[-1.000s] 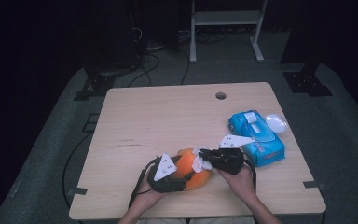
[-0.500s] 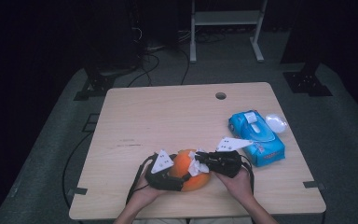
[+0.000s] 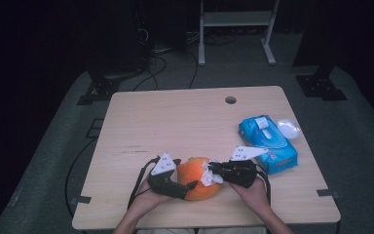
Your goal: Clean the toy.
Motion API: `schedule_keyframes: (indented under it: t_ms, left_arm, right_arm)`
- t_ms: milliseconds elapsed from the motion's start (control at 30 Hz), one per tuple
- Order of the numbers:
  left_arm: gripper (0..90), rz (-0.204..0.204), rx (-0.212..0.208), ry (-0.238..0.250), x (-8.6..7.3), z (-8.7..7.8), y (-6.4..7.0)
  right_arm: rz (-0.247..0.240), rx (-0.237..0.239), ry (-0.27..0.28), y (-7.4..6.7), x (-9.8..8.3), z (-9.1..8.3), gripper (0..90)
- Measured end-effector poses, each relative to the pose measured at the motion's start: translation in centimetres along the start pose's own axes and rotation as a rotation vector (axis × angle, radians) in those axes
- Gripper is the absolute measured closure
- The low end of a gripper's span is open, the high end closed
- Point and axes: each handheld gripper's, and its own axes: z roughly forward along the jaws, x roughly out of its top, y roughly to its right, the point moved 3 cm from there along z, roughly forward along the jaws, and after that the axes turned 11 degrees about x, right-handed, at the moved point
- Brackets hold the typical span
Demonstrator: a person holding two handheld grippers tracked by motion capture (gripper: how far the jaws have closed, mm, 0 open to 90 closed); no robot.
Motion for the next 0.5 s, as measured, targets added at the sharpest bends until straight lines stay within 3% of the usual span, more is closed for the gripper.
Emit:
schedule_keyframes:
  t_ms: [67,167,333,400,500]
  left_arm:
    - [6.9,-0.011,-0.033,-0.005,-0.1,0.1,-0.1]
    - [19.8,0.023,-0.011,0.011,-0.2,-0.1,0.4]
    - [24.1,0.146,0.009,0.020,0.3,-0.6,2.3]
    - [21.9,0.144,0.002,0.012,0.3,-0.6,2.2]
    - [13.6,0.111,-0.017,0.001,0.2,-0.5,1.5]
  right_arm:
    - [-0.008,-0.001,-0.003,0.0,0.0,0.0,81.4]
    - [-0.002,-0.004,0.004,0.1,0.3,-0.1,81.3]
    - [-0.032,-0.008,0.052,-0.6,1.6,-0.2,81.1]
    - [-0.040,-0.009,0.030,-0.6,1.3,0.1,81.2]
    - [-0.004,0.030,0.026,-0.4,0.5,0.2,81.2]
